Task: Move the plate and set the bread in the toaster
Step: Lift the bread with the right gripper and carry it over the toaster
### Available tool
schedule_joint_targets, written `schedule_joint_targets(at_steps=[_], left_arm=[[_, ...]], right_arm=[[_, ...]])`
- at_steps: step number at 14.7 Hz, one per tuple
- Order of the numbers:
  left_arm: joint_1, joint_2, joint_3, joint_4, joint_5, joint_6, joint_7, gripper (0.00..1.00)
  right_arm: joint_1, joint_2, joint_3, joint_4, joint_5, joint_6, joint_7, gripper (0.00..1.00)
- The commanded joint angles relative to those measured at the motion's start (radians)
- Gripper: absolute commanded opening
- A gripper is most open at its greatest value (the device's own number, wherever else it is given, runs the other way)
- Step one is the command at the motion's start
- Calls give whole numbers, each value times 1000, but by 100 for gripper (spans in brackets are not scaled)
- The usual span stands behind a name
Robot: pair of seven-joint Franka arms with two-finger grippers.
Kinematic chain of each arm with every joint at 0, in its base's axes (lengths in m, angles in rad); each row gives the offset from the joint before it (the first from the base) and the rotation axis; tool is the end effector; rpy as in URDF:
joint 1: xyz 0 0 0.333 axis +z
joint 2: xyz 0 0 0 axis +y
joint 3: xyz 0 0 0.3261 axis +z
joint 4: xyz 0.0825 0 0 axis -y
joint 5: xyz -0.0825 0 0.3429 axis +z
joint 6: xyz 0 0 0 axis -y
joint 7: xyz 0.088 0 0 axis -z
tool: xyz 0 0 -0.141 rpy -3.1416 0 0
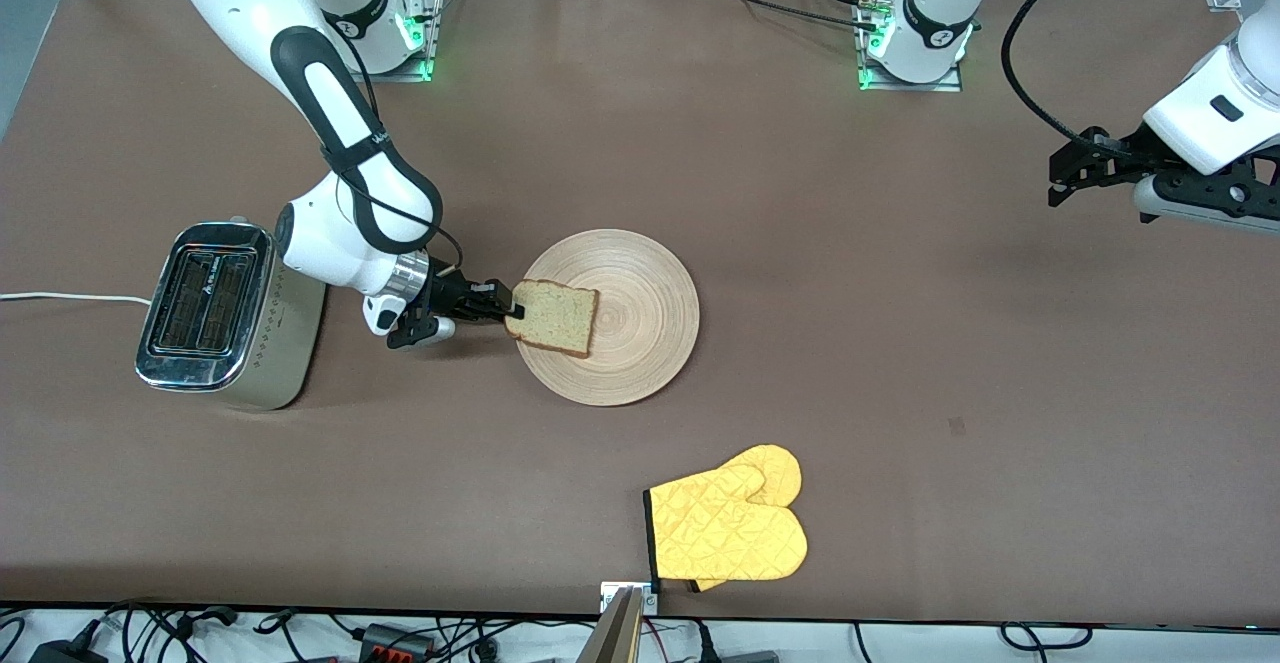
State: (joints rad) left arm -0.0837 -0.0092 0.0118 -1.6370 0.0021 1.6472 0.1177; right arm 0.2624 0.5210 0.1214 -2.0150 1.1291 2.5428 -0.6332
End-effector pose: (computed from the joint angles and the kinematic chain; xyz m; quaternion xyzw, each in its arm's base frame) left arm 0.5159 -0.0369 0.5834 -0.9955 0.0947 -0.0097 0.0012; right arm 0.5450 0.2250 0.2041 -0.9441 -0.0145 -0.0346 0.3274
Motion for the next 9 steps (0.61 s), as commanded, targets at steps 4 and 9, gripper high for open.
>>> schedule_joint_targets(at_steps=[4, 9], left_arm=[[-4, 17, -1, 34, 16, -20, -9, 100], [-5, 17, -1, 34, 16, -18, -9, 100]], right_arm=[[-9, -1, 1, 22, 20, -4, 27, 0], [-54, -39, -12, 73, 3, -10, 69, 0]])
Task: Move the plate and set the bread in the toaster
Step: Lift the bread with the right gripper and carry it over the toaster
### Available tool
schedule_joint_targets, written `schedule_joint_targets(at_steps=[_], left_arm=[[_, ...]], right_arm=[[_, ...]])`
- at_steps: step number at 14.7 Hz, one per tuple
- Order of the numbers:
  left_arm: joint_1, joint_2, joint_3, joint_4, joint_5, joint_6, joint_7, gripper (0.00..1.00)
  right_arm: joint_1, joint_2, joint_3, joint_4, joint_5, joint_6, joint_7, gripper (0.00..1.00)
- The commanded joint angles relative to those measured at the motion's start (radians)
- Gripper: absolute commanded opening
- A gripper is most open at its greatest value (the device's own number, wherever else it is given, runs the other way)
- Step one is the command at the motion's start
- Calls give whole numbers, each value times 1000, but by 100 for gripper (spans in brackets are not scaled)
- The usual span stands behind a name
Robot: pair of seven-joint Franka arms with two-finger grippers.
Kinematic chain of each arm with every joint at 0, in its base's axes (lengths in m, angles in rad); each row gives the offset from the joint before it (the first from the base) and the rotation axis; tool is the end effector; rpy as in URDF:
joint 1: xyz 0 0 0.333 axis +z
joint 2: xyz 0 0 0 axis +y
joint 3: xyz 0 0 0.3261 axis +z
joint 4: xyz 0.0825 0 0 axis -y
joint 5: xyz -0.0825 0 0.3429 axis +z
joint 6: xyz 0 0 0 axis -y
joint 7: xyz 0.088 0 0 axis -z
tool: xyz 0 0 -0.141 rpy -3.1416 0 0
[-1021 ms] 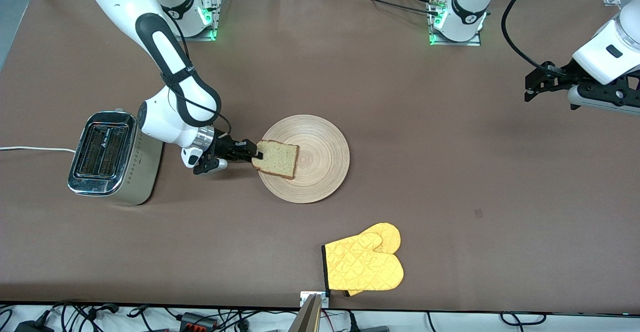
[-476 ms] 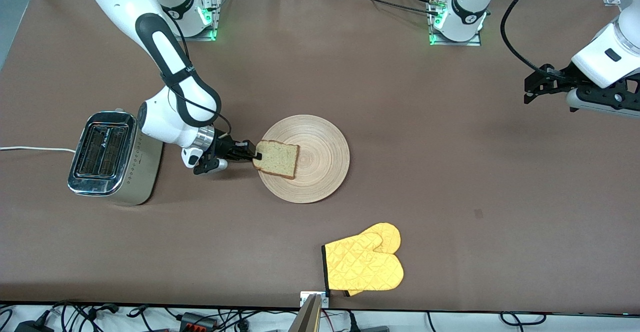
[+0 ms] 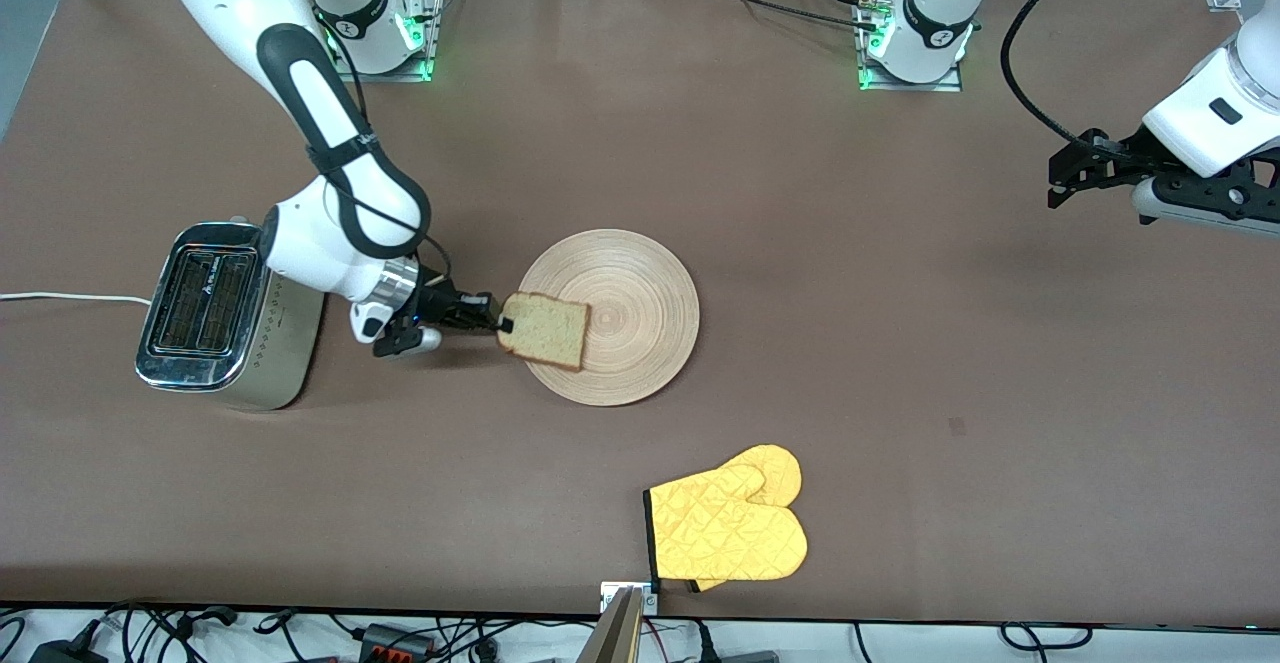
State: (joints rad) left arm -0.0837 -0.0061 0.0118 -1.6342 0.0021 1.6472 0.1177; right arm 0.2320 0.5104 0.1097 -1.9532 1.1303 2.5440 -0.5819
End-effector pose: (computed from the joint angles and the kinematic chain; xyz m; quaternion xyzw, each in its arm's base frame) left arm 0.5169 -0.0369 0.5830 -0.9955 0.0947 -0.0095 0.0012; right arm 0.5766 0.2081 0.2328 -0.9392 0.0200 -0.0666 0.3361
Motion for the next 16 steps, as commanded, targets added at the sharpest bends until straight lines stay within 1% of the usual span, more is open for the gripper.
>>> schedule_joint_targets(at_steps=[1, 2, 4, 8, 10, 12, 14, 16], left_arm=[[-5, 14, -1, 31, 16, -18, -9, 100], [-5, 14, -1, 31, 16, -18, -9, 100], [-5, 14, -1, 31, 15, -18, -9, 100], [-5, 14, -1, 33, 16, -18, -9, 100], [-5, 15, -1, 33, 15, -18, -9, 100], [-4, 15, -1, 33, 15, -18, -9, 100], [-5, 15, -1, 37, 15, -18, -9, 100], [-5, 21, -1, 39, 15, -18, -9, 100]], right_arm=[[-26, -41, -18, 16, -21, -33, 20, 0], [-25, -47, -47, 28, -70, -75, 42, 0], [-23, -62, -93, 86, -206, -192, 172, 0], [-25, -87, -154, 242, -517, -448, 388, 0], [-37, -82, -198, 368, -604, -670, 480, 0], [-51, -58, -244, 520, -697, -912, 487, 0], [-54, -53, -289, 633, -809, -1075, 485, 0], [-54, -50, -318, 741, -939, -1184, 481, 0]])
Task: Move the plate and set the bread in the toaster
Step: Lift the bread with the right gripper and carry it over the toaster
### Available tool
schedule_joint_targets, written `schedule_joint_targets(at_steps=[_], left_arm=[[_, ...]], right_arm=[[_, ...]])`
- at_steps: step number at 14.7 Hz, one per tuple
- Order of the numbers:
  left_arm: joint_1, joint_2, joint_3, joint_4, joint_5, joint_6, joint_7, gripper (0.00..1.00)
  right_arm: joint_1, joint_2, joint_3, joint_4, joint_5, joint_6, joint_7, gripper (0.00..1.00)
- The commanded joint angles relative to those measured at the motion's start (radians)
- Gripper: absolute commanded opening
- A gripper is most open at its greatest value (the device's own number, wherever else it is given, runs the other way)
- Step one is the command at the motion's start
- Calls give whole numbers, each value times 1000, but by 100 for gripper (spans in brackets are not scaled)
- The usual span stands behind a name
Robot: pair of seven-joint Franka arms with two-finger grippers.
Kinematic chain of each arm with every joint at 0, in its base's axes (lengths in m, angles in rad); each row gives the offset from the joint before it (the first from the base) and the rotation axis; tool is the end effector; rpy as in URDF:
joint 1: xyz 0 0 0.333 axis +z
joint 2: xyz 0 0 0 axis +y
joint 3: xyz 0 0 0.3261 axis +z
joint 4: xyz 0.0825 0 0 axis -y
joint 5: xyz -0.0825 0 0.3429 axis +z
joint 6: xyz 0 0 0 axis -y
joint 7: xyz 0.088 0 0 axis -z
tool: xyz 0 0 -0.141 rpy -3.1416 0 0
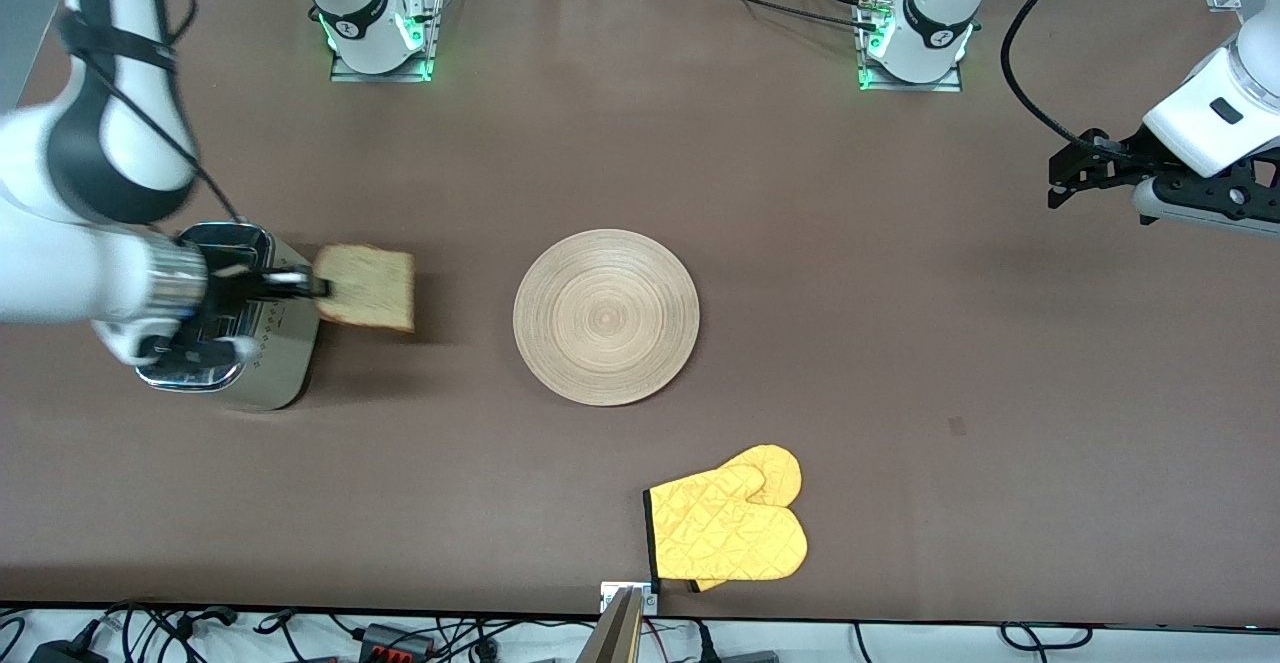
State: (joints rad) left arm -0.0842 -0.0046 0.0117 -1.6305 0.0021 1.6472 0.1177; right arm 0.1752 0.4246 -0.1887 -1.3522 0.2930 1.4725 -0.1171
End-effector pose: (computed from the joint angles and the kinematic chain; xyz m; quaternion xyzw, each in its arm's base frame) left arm 0.5176 -0.0373 0.5839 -0.9954 0.0950 -0.0106 0.0013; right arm 0.6041 0.0542 0.4524 -0.9823 -0.0460 0.1399 0.1160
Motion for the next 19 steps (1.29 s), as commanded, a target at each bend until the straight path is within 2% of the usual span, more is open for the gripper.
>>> schedule_joint_targets(at_steps=[1, 3, 6, 10, 12, 19], left_arm=[[-5, 20, -1, 35, 15, -18, -9, 100], [-5, 20, -1, 35, 15, -18, -9, 100], [-5, 23, -1, 44, 15, -18, -9, 100], [-8, 29, -3, 50, 15, -21, -9, 100], [-12, 31, -3, 57, 15, -20, -9, 100], [-14, 31, -4, 57, 16, -20, -9, 100]], right_arm=[[3, 40, -20, 184, -174, -144, 11, 0], [3, 45, -21, 238, -283, -181, 2, 0], [-17, 48, -25, 286, -336, -185, -42, 0], [-20, 97, -29, 315, -492, -141, -185, 0], [-26, 129, -38, 315, -517, -123, -213, 0], [-19, 178, -34, 314, -520, -100, -171, 0]])
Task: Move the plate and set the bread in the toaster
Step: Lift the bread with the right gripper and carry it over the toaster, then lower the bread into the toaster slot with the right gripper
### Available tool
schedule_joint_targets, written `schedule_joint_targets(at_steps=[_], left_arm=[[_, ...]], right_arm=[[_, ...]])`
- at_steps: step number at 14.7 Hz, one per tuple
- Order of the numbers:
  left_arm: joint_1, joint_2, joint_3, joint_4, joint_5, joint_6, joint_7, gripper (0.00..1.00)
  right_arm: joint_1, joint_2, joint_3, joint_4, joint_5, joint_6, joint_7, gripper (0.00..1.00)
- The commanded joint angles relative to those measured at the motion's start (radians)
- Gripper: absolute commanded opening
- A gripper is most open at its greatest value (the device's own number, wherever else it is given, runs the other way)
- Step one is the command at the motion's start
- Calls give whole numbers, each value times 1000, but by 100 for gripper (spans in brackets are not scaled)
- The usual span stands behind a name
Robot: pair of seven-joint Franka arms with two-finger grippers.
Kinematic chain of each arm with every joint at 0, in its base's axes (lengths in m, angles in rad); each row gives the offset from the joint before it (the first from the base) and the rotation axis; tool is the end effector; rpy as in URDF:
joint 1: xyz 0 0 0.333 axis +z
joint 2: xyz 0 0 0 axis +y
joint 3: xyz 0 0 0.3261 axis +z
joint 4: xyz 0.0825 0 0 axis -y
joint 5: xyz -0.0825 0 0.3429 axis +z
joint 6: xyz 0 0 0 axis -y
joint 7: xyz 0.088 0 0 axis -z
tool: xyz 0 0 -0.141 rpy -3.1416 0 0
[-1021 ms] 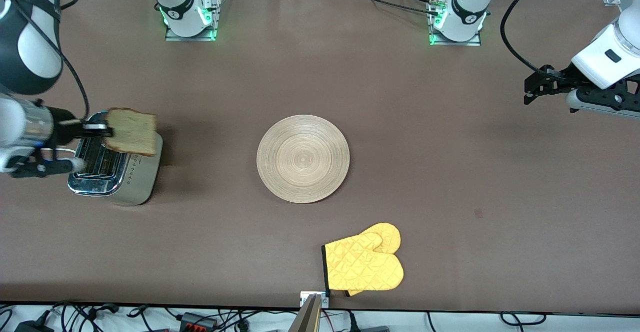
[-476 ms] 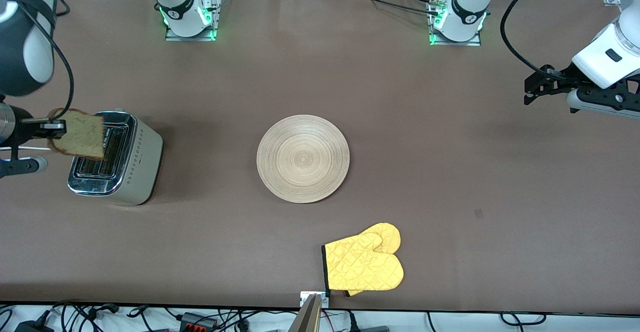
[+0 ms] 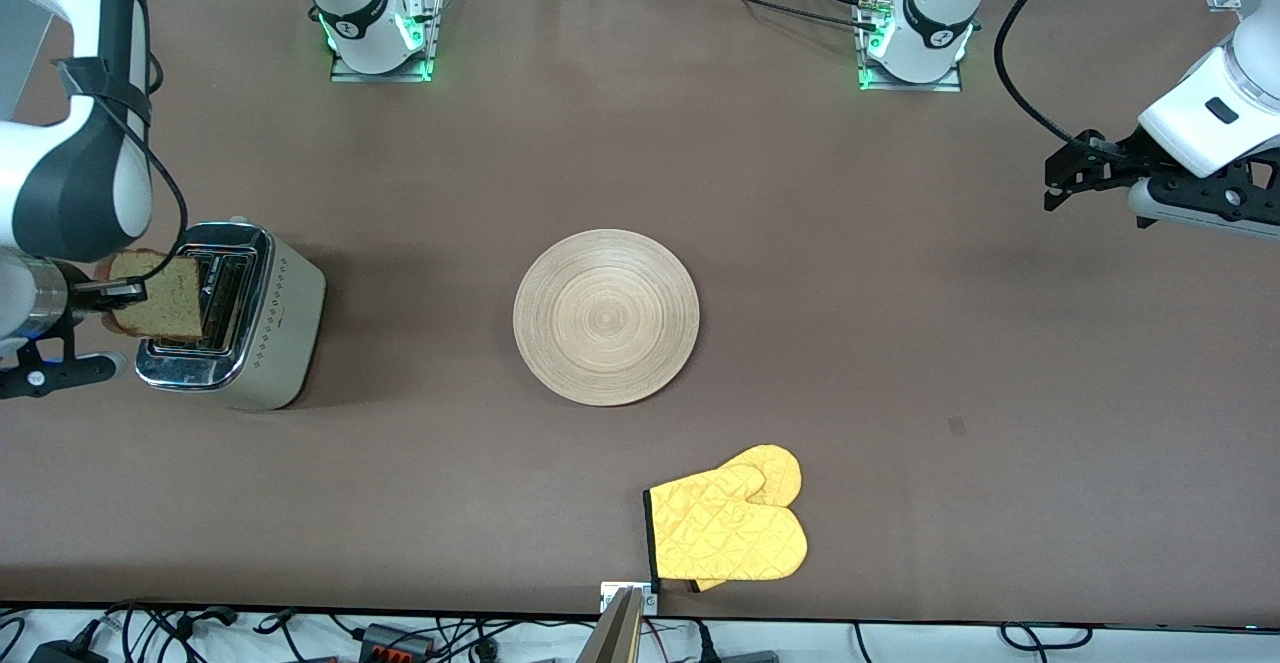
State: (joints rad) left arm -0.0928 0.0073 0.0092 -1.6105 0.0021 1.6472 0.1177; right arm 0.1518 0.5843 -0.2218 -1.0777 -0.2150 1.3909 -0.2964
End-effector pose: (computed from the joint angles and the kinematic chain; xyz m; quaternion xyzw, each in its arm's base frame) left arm 0.5216 -0.0434 0.5864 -0.9948 0.1005 -0.0147 0.0013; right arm 0.6427 -0.0390 0.4649 0.9708 0.1148 -0.1539 0.1435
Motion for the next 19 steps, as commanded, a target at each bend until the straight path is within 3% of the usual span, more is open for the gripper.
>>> schedule_joint_targets(at_steps=[1, 6, 9, 19], left_arm=[[-5, 19, -2, 37, 16, -20, -9, 100], [5, 17, 0, 38, 13, -26, -9, 100], [5, 17, 2, 37, 18, -27, -12, 100], [-1, 19, 0, 38, 16, -21, -12, 100]], right_arm=[[5, 19, 1, 38, -10, -20, 10, 0], [3, 32, 2, 35, 6, -23, 13, 0], [-21, 42, -1, 33, 85, -32, 39, 0], [-20, 80, 2, 22, 106, 0, 71, 0]])
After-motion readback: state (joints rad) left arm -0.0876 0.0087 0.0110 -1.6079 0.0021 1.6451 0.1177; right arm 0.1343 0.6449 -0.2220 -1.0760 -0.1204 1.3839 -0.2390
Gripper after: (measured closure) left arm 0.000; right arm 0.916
